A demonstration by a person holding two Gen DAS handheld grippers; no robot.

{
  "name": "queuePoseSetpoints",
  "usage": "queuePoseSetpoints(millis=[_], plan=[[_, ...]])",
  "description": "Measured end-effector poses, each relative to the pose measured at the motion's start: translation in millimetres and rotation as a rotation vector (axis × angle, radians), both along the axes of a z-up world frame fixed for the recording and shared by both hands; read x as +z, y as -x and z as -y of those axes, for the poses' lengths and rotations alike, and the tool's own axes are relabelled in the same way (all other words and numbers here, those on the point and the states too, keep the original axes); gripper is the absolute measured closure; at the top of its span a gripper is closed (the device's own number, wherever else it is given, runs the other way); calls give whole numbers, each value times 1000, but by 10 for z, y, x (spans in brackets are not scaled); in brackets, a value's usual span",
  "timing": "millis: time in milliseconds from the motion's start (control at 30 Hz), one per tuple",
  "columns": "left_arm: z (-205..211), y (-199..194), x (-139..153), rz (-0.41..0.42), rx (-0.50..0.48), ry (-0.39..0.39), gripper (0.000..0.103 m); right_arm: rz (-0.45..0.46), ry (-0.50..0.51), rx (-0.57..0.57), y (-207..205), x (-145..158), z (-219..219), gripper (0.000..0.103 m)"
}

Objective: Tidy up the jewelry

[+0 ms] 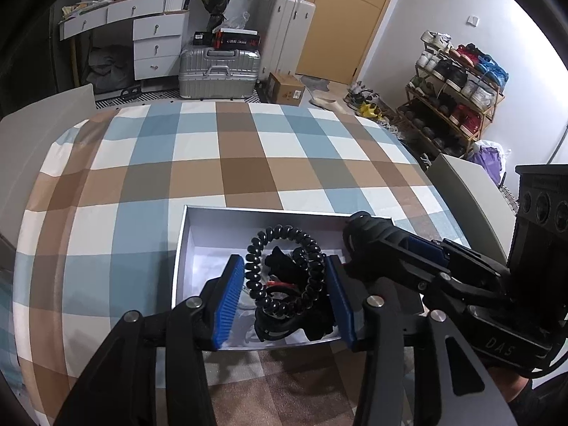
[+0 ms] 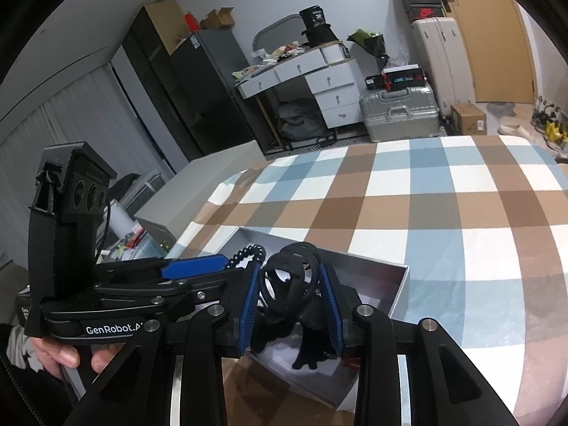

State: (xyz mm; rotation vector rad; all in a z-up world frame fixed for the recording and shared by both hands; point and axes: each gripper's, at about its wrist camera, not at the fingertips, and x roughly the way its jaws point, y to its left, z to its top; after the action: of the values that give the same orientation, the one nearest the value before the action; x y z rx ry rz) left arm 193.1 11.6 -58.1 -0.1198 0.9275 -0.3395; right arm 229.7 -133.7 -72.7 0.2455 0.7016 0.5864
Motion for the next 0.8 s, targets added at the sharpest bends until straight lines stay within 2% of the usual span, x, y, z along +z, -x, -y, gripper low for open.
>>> queuePoseSetpoints(millis=[33,67,133,267,400,467,600,667,700,800], plan=[[2,2,-8,-6,-5,0,57,2,1,-2,9,3,2,63],[2,3,-14,-10,-3,-4,56,8,3,-6,20,9,9,52],[-2,7,-17,-4,-6,-12,48,33,5,-18,61,39,29,38],[-36,57,21,13,10,-19,43,67,16,-38,137,109,63,38],[-47,152,74,60,33,-33,34,94,4,-70,265,152,139,34],[-53,216,107,88,44,-40,33,118,-6,-93,371,182,194,26],[-78,360,174,166,103,-82,33,173,-19,-97,572,240,241,19],[-88,462,208,210,133,-103,33,211,4,-117,686,266,233,9],[-85,494,224,228,142,-110,32,230,18,-126,736,276,221,8],[-105,628,258,310,197,-139,19,274,44,-141,855,302,194,6]])
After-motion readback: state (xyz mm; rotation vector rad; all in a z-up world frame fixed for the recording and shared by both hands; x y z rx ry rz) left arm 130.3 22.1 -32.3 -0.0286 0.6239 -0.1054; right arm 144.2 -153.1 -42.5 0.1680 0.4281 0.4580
